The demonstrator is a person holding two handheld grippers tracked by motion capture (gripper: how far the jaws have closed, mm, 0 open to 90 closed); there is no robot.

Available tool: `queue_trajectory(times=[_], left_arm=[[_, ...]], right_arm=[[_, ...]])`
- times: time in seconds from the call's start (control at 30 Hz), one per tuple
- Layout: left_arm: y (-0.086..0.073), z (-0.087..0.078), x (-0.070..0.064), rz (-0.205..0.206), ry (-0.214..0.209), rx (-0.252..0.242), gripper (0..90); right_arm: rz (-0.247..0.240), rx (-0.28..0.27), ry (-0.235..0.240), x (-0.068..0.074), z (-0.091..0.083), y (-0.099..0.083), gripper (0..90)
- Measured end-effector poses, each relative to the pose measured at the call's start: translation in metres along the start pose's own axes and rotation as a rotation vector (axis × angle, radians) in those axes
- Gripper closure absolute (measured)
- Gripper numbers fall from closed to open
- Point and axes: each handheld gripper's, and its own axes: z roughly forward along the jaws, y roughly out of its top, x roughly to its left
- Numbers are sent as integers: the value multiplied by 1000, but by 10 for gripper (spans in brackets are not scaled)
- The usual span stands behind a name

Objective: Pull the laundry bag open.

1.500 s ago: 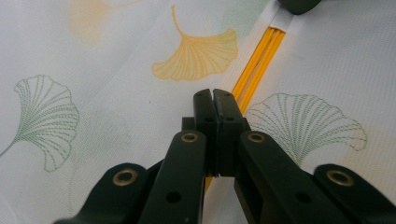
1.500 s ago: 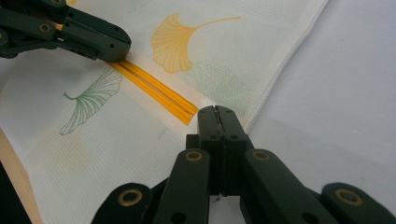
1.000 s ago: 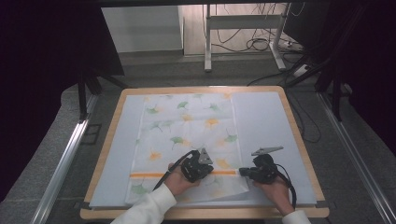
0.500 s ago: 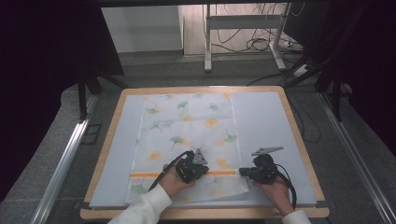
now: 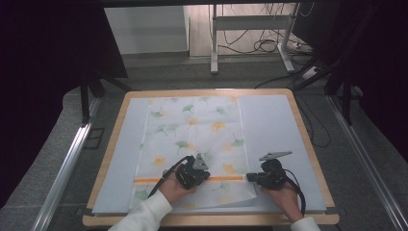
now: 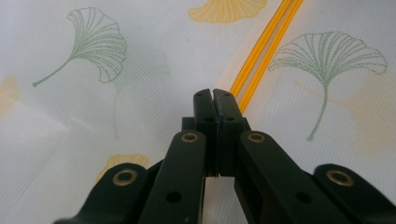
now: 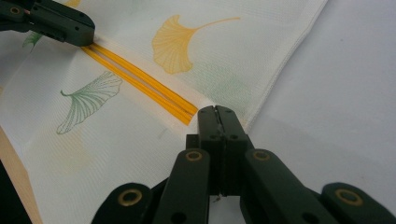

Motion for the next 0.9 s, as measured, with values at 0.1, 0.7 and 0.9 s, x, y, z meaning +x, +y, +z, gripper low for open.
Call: queue_trajectory(times=[0.1, 0.7, 0.9], left_arm=[[-2, -1, 0, -4, 3, -4, 900], [-9, -8, 5, -14, 11, 4, 900], [-14, -13, 9, -22, 27, 10, 900]], right_arm=[[0, 0, 1, 0, 0, 0, 894], [5, -4, 0, 0, 0, 0, 894], [1, -1, 1, 0, 0, 0, 894]])
